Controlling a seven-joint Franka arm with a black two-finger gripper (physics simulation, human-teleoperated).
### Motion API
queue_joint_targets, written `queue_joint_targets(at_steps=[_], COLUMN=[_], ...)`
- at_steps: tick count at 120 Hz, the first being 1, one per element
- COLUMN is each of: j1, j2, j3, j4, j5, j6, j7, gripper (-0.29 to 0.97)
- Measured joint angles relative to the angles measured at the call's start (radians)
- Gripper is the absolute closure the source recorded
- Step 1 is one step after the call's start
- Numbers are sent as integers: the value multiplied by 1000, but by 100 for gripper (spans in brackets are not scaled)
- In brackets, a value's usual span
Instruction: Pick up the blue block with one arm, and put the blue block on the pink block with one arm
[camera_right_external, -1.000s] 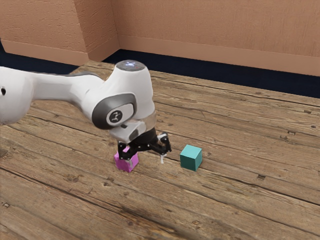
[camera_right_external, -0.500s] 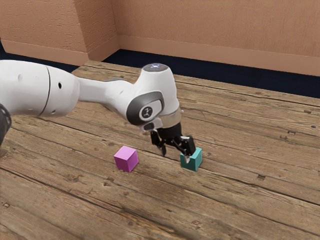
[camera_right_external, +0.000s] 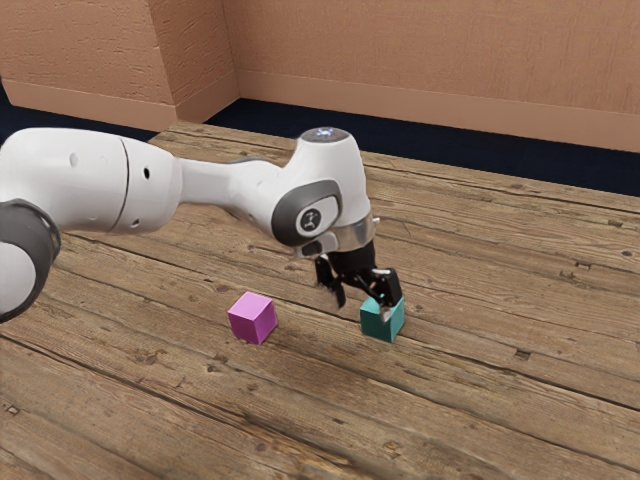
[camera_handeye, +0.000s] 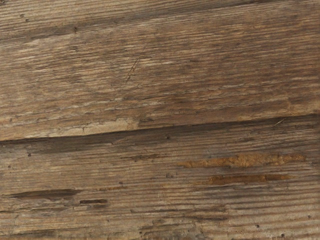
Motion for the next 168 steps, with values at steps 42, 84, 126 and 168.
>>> queue_joint_targets(at_steps=[42, 84, 126, 168], j1=[-17, -21, -22, -21], j2=[91, 183, 212, 248], j3=[-2, -7, -27, -24], j4=[117, 236, 261, 302], j5=[58, 142, 168, 175], j6=[-65, -82, -76, -74], j7=[-81, -105, -72, -17], gripper=[0, 0, 0, 0])
